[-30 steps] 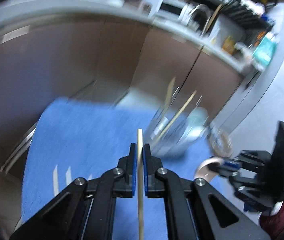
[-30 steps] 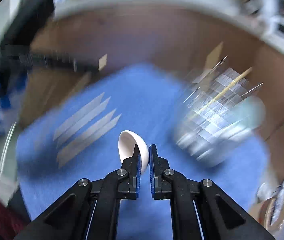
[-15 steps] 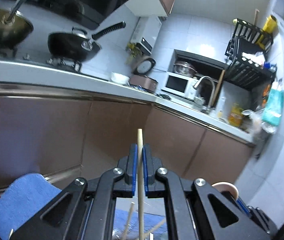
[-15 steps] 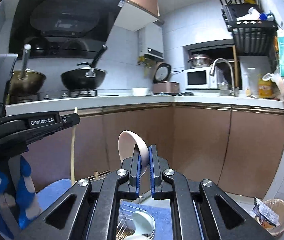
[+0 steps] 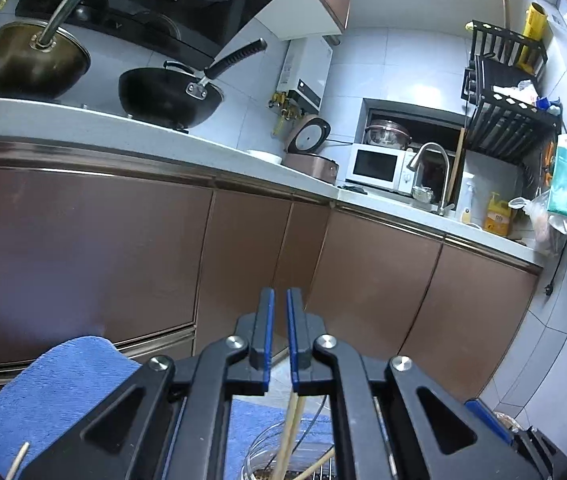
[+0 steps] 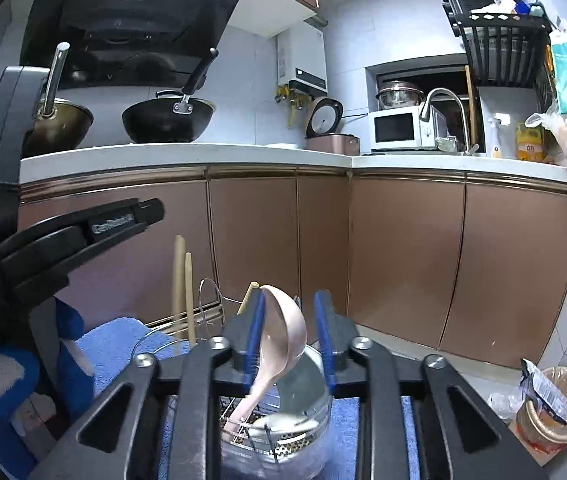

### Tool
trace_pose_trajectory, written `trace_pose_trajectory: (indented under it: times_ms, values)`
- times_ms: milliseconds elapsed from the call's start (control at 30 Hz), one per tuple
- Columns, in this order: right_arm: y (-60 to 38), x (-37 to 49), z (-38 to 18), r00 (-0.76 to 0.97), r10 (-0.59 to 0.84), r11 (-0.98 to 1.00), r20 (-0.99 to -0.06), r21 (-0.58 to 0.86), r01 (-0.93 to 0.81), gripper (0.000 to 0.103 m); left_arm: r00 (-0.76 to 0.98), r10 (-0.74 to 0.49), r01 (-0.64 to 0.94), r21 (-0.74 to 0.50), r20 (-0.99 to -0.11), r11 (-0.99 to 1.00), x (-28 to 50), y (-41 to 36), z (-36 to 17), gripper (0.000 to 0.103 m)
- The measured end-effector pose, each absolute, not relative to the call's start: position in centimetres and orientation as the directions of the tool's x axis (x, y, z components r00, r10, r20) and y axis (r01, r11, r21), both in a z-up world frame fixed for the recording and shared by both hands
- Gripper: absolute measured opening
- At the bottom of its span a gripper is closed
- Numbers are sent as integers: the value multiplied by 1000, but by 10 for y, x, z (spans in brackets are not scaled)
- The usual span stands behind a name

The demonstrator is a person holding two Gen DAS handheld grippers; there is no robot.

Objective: Organize utensils
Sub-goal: 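Lift chopstick and white spoon into the glass holder and open both tools, then withdraw both open tools from the holder back over the towel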

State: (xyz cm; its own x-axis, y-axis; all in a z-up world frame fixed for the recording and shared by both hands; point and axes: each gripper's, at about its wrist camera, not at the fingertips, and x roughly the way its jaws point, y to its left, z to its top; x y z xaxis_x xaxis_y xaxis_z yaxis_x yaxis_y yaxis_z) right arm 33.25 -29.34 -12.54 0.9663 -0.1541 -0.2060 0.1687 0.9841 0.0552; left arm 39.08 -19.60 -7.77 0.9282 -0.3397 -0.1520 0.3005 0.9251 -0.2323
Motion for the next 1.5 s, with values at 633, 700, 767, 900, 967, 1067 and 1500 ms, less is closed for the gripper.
trace_pose_trajectory:
  times_ms: [633, 700, 767, 900, 967, 1067, 1500]
  values:
    - [-273, 221, -67, 966, -98, 985, -238, 115, 129, 36, 927, -243, 243, -36, -287, 969, 248, -118, -38, 41]
    - [-267, 209, -64, 965, -84, 986, -249, 122, 117, 36, 930, -224, 228, -20, -291, 973, 232, -108, -38, 41]
    - [-259, 197, -62, 964, -61, 987, -259, 129, 98, 36, 932, -209, 216, -9, -297, 976, 219, -99, -39, 41]
    - [-242, 178, -61, 960, -19, 990, -281, 130, 58, 36, 935, -179, 193, 17, -305, 981, 191, -83, -40, 41]
    - [-233, 170, -61, 956, 5, 990, -293, 135, 36, 36, 935, -171, 187, 23, -310, 982, 182, -77, -40, 41]
    - [-223, 160, -61, 951, 31, 989, -306, 146, 14, 36, 937, -153, 173, 36, -314, 984, 168, -70, -41, 41]
    - [-195, 129, -56, 943, 87, 987, -322, 155, -38, 36, 947, -106, 129, 59, -303, 990, 126, -40, -40, 41]
